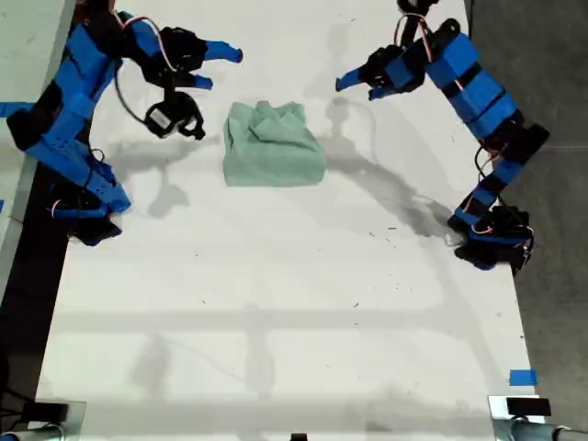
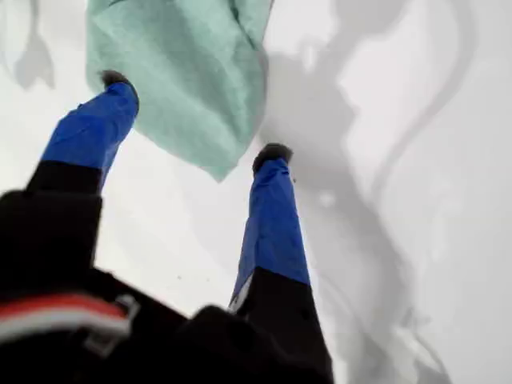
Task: Fold t shirt
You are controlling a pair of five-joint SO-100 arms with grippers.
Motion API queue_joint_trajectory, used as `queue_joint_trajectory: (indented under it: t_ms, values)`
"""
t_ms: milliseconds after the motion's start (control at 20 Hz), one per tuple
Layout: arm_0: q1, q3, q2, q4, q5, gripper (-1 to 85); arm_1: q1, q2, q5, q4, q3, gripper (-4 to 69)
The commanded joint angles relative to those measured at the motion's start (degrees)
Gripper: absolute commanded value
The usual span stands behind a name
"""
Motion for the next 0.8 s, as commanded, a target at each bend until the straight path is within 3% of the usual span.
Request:
queue_joint_trajectory:
  t_ms: [0, 200, 350, 550, 750]
  values:
    - [15.9, 6.2, 20.3, 0.3, -11.1, 27.2, -8.0, 28.9, 8.2, 2.5, 17.9, 26.3]
    - [44.1, 27.1, 33.2, -3.0, -38.1, 23.5, -31.9, 53.7, 32.0, 1.1, 47.5, 21.1]
    - [56.3, 43.9, 36.6, -9.4, -50.6, 23.1, -45.4, 61.8, 45.2, 0.3, 63.7, 14.9]
    - [62.3, 60.4, 48.6, -13.6, -57.4, 14.8, -52.7, 76.6, 50.7, -3.3, 82.9, 4.4]
    - [64.1, 74.1, 61.9, -17.2, -58.8, 11.7, -57.9, 87.3, 53.3, -6.8, 95.4, 5.6]
